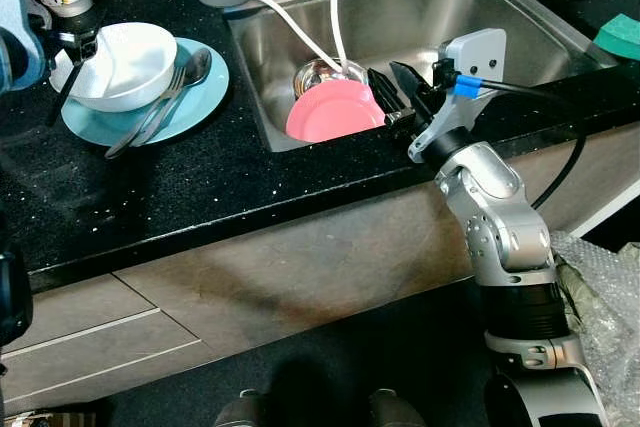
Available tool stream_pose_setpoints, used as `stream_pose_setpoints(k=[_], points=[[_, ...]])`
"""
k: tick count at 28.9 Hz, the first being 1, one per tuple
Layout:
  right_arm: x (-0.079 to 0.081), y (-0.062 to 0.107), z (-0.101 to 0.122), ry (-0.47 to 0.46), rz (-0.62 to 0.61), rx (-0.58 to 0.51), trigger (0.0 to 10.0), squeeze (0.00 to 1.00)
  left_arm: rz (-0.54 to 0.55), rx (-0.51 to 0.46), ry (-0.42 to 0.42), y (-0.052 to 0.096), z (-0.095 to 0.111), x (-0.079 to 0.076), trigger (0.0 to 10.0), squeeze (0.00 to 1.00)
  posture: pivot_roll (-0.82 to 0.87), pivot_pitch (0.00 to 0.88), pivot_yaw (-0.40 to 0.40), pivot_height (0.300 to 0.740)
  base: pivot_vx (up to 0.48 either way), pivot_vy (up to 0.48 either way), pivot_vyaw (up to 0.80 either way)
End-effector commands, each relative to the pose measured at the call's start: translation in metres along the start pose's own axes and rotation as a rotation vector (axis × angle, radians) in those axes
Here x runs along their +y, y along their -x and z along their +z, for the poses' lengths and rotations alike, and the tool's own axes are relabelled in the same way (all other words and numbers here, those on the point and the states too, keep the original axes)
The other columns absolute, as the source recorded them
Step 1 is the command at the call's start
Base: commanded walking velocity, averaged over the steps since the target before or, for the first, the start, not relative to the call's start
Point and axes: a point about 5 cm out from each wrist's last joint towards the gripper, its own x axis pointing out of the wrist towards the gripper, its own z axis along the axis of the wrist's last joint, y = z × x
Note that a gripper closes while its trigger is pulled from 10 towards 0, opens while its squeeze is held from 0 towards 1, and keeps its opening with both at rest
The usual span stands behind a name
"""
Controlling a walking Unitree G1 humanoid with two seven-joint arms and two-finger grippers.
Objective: Kitchen organization
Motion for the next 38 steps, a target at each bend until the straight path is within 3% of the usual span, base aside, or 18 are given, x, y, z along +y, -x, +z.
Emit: stream_pose_setpoints(k=[1, 4, 5, 10, 12, 19, 20, 22, 23, 24, 25, 26, 27, 28, 38], points=[[0.003, 0.000, -0.003, -0.001, 0.018, 0.016, 10.0, 0.00, 0.003, 0.034, 0.024, 0.002, -0.009, 0.006, 10.0, 0.84, 0.04, 0.209, 0.027, 0.740, 0.000, 0.000, 0.00], [0.003, -0.001, -0.002, 0.001, 0.016, 0.014, 10.0, 0.00, -0.024, 0.054, 0.034, -0.002, -0.016, 0.000, 10.0, 0.77, 0.04, 0.210, 0.026, 0.740, 0.000, 0.000, 0.00], [0.003, -0.001, -0.002, 0.001, 0.015, 0.012, 10.0, 0.00, -0.035, 0.057, 0.042, -0.003, -0.017, -0.002, 10.0, 0.64, 0.04, 0.210, 0.028, 0.740, 0.000, 0.000, 0.00], [0.002, -0.001, -0.001, 0.003, 0.013, 0.011, 10.0, 0.00, -0.050, 0.062, 0.053, -0.005, -0.017, -0.006, 10.0, 0.56, 0.04, 0.211, 0.029, 0.740, 0.000, 0.000, 0.00], [0.002, -0.001, -0.002, 0.003, 0.012, 0.012, 10.0, 0.00, -0.051, 0.068, 0.069, -0.007, -0.019, -0.006, 10.0, 0.46, 0.04, 0.211, 0.030, 0.740, 0.000, 0.000, 0.00], [0.003, -0.002, -0.002, 0.002, 0.015, 0.010, 10.0, 0.00, -0.076, 0.088, 0.143, -0.015, -0.027, -0.011, 10.0, 0.45, 0.04, 0.211, 0.030, 0.740, 0.000, 0.000, 0.00], [0.003, -0.002, -0.002, 0.002, 0.015, 0.010, 10.0, 0.00, -0.077, 0.088, 0.143, -0.015, -0.028, -0.011, 8.3, 0.44, 0.04, 0.211, 0.030, 0.740, 0.000, 0.000, 0.00], [0.003, -0.002, -0.002, 0.003, 0.014, 0.009, 10.0, 0.00, -0.078, 0.089, 0.144, -0.016, -0.028, -0.012, 8.3, 0.44, 0.04, 0.211, 0.030, 0.740, 0.000, 0.000, 0.00], [0.003, -0.002, -0.001, 0.004, 0.014, 0.009, 10.0, 0.00, -0.078, 0.087, 0.143, -0.016, -0.028, -0.012, 4.4, 0.44, 0.04, 0.211, 0.030, 0.740, 0.000, 0.000, 0.00], [0.002, -0.001, -0.001, 0.006, 0.014, 0.008, 10.0, 0.00, -0.079, 0.083, 0.141, -0.016, -0.027, -0.012, 2.7, 0.45, 0.04, 0.211, 0.030, 0.740, 0.000, 0.000, 0.00], [0.002, -0.001, -0.001, 0.006, 0.014, 0.008, 10.0, 0.00, -0.079, 0.083, 0.141, -0.016, -0.027, -0.012, 2.7, 0.45, 0.04, 0.211, 0.030, 0.740, 0.000, 0.000, 0.00], [0.002, -0.001, -0.001, 0.006, 0.014, 0.008, 10.0, 0.00, -0.080, 0.079, 0.138, -0.016, -0.026, -0.012, 1.5, 0.44, 0.04, 0.211, 0.030, 0.740, 0.000, 0.000, 0.00], [0.002, -0.001, -0.001, 0.006, 0.013, 0.008, 10.0, 0.00, -0.080, 0.077, 0.136, -0.017, -0.026, -0.012, 1.5, 0.44, 0.04, 0.211, 0.030, 0.740, 0.000, 0.000, 0.00], [0.002, -0.001, -0.001, 0.006, 0.013, 0.008, 10.0, 0.00, -0.079, 0.072, 0.133, -0.017, -0.025, -0.012, 0.0, 0.44, 0.04, 0.211, 0.033, 0.740, 0.000, 0.000, 0.00], [0.001, -0.002, 0.000, 0.007, 0.009, 0.004, 10.0, 0.00, -0.055, 0.041, 0.091, -0.016, -0.016, -0.007, 0.0, 0.41, 0.04, 0.209, 0.036, 0.740, 0.000, 0.000, 0.00]])
